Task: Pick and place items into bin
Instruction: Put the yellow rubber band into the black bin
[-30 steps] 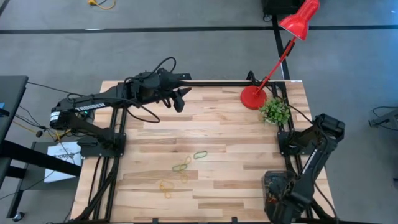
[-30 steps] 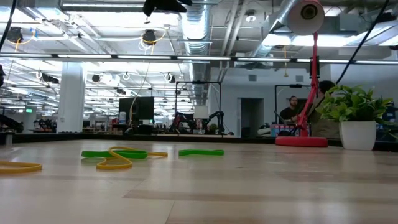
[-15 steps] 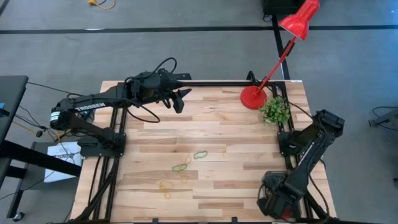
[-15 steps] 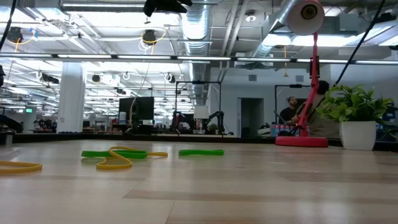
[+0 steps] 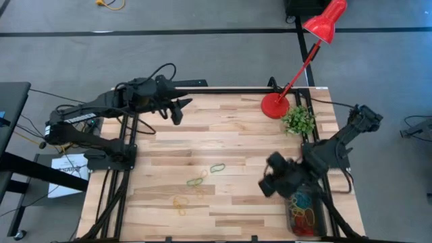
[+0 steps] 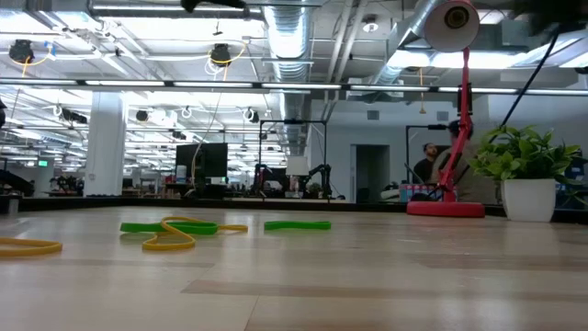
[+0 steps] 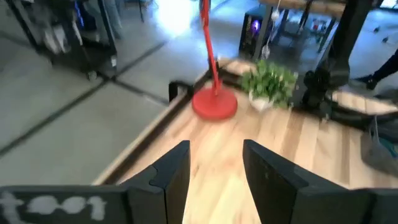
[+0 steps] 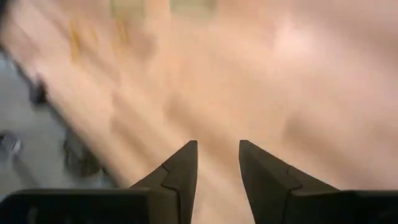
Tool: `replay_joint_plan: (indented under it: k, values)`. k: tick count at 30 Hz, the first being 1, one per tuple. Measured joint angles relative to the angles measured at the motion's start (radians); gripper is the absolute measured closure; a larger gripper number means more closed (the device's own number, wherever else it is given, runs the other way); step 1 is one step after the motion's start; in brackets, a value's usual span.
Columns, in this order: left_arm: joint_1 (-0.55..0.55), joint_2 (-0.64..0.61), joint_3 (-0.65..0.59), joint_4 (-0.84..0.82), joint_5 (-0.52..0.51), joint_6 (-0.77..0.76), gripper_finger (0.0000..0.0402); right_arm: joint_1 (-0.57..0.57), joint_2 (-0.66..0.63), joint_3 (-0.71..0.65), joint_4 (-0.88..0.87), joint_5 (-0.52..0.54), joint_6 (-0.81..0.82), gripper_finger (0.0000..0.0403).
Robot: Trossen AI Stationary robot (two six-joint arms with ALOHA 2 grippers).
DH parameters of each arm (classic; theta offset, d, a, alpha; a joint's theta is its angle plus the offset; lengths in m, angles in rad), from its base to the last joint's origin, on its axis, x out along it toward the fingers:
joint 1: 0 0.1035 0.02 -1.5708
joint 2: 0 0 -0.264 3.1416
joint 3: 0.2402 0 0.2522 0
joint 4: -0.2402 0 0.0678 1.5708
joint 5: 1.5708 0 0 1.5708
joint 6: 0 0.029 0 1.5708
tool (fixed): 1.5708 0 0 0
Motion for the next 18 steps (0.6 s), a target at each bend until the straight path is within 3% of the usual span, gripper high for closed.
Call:
replay_joint_plan:
  k: [5,9,13,18]
  values:
    - [-0.001,-0.049,0.0,-0.226,0.06,-0.113,0.0262,-0.159,-0.014,0.0,0.032,0.26,-0.224,0.029]
    - [-0.014,-0.072,0.0,-0.37,0.109,-0.176,0.0262,-0.311,-0.012,0.0,0.182,0.351,-0.384,0.029]
    - [-0.033,-0.1,0.0,-0.43,0.056,-0.202,0.0262,-0.455,-0.011,0.0,0.475,0.322,-0.589,0.029]
    - [-0.035,-0.184,0.0,-0.537,-0.016,-0.239,0.0262,-0.561,-0.011,0.0,0.833,0.098,-0.878,0.029]
